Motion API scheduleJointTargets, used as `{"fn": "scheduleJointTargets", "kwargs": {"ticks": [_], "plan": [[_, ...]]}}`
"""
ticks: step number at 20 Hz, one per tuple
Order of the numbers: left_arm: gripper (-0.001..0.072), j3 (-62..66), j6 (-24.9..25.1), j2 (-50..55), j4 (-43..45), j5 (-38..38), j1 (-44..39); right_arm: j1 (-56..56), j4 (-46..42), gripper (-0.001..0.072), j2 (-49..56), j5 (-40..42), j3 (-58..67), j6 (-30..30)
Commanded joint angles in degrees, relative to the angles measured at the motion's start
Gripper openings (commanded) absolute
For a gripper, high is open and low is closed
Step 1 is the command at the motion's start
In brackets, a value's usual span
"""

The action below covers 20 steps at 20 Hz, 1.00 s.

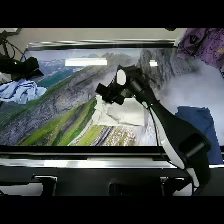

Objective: Fold the clothes and pants, and hang the long-sleeved shirts on hangers.

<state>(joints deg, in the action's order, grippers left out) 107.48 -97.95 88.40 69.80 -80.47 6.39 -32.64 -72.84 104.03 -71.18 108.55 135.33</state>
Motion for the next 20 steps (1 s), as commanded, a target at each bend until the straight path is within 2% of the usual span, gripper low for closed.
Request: {"fn": "scheduleJointTargets", "kwargs": {"ticks": [1,4,5,9,10,13,18,20], "plan": [[0.0019,0.0,0.5,0.0,0.1,-0.1,0.3,-0.9,1.3,0.0036,3.7,1.4,0.0,0.2],[0.0020,0.0,0.4,0.1,0.1,-0.1,0.3,-0.9,1.3,0.0082,4.7,4.9,0.0,-0.3],[0.0020,0.0,0.4,0.1,0.1,-0.1,0.3,-0.9,1.4,0.0119,4.8,6.0,0.0,-0.5],[0.0020,0.0,0.5,0.1,0.1,-0.6,0.3,-0.4,4.7,0.0640,3.2,5.7,0.0,-7.6],[0.0020,0.0,0.5,0.1,0.1,-0.8,0.3,0.0,4.7,0.0665,2.0,4.4,0.0,-10.1],[0.0020,0.0,0.5,0.1,0.1,-0.8,0.3,5.6,4.5,0.0665,-2.8,-2.7,0.0,-18.3],[0.0020,0.0,0.5,0.0,0.1,-1.2,0.3,26.6,4.0,0.0664,-8.6,-14.9,-1.8,-33.8],[0.0020,0.0,0.4,0.0,0.1,-1.2,0.3,35.5,10.4,0.0664,-8.8,-15.6,-7.5,-39.3]]}}
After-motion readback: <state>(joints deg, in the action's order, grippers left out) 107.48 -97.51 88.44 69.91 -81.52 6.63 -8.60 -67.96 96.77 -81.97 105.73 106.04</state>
